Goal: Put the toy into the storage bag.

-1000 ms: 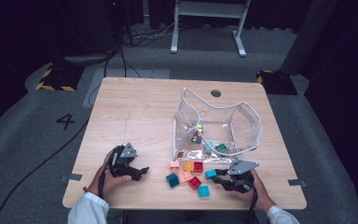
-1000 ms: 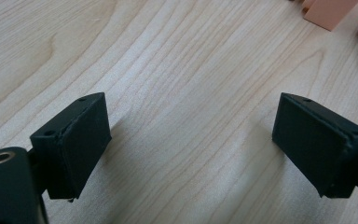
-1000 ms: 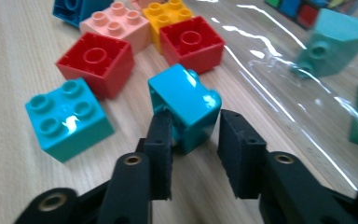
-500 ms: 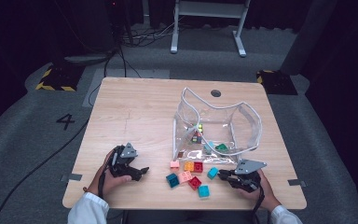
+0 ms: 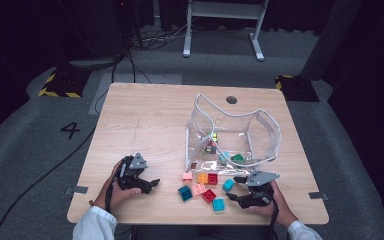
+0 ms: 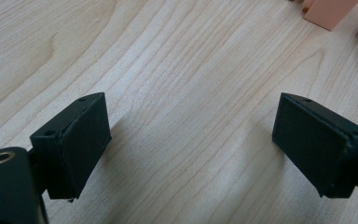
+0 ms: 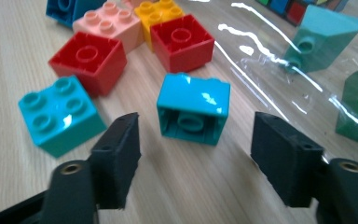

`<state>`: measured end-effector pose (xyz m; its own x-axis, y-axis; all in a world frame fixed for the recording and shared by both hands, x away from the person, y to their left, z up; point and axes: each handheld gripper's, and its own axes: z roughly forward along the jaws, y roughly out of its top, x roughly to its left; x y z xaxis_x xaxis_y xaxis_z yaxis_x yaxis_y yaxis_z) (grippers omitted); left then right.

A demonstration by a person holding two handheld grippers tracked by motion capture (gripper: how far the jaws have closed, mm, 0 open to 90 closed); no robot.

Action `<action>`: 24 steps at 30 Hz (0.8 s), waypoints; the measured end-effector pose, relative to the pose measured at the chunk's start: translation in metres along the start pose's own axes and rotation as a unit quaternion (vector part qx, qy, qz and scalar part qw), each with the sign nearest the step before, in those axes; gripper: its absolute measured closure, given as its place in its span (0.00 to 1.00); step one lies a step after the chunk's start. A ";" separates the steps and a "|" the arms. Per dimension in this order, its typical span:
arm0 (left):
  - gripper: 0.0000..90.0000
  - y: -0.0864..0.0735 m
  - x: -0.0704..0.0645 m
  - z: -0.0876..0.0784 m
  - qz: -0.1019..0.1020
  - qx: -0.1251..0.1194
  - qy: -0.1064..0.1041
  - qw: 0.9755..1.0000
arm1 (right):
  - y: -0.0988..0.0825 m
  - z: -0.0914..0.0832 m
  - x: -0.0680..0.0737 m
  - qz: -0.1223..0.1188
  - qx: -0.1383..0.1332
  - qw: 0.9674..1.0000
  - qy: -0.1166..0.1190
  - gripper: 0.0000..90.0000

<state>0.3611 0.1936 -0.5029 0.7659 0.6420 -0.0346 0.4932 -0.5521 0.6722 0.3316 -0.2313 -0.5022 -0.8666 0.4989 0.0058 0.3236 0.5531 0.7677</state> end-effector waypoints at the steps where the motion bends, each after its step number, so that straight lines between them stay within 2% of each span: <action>1: 0.13 0.000 0.000 0.000 0.000 0.000 0.000 1.000 | 0.001 0.001 0.001 0.004 0.002 1.000 -0.005 0.36; 3: 0.13 0.000 0.000 0.000 0.001 0.000 0.000 1.000 | 0.004 0.005 0.002 0.004 0.010 1.000 -0.009 0.36; 6: 0.13 0.000 0.000 0.000 0.000 0.000 0.000 1.000 | 0.005 0.007 0.003 0.001 0.009 1.000 -0.008 0.38; 7: 0.13 0.000 0.000 0.000 0.000 0.001 0.000 1.000 | 0.008 0.011 0.000 -0.011 0.004 1.000 -0.007 0.43; 8: 0.13 0.000 0.000 0.000 0.000 0.001 0.000 1.000 | 0.008 0.011 0.000 -0.011 0.004 1.000 -0.007 0.43; 9: 0.13 0.000 0.000 0.000 0.000 0.000 0.000 1.000 | 0.010 0.013 0.003 -0.004 0.001 1.000 -0.010 0.52; 10: 0.13 0.000 0.000 0.000 0.000 0.000 0.000 1.000 | 0.010 0.013 0.003 -0.004 0.001 1.000 -0.010 0.52; 11: 0.13 0.000 0.000 0.000 0.001 0.000 0.000 1.000 | 0.010 0.013 0.002 -0.019 0.000 1.000 -0.009 0.62; 12: 0.13 0.000 0.000 0.000 0.000 0.000 0.000 1.000 | 0.010 0.013 0.004 -0.010 -0.004 1.000 -0.006 0.63; 14: 0.13 0.000 0.000 0.000 0.001 0.001 0.000 1.000 | 0.010 0.011 0.004 -0.011 -0.001 1.000 -0.006 0.64; 16: 0.13 0.000 0.000 0.000 0.000 0.000 0.000 1.000 | 0.009 0.008 0.005 -0.007 0.004 1.000 -0.010 0.64; 18: 0.13 0.000 0.000 0.000 -0.002 -0.001 0.000 1.000 | 0.007 0.000 0.003 -0.019 0.006 1.000 -0.006 0.65; 19: 0.13 0.000 0.000 0.000 0.000 0.000 0.000 1.000 | 0.006 -0.003 0.001 -0.030 -0.002 1.000 -0.004 0.65; 22: 0.13 0.000 0.000 0.000 0.000 -0.001 -0.001 1.000 | 0.002 -0.011 -0.003 -0.031 -0.007 0.999 0.000 0.65; 24: 0.13 0.000 0.000 0.000 0.001 0.000 0.000 1.000 | -0.002 -0.026 -0.009 -0.008 -0.002 1.000 -0.011 0.65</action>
<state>0.3613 0.1937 -0.5029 0.7670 0.6409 -0.0330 0.4914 -0.5534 0.6725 0.3291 -0.2541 -0.4875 -0.8633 0.5043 -0.0214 0.3073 0.5587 0.7703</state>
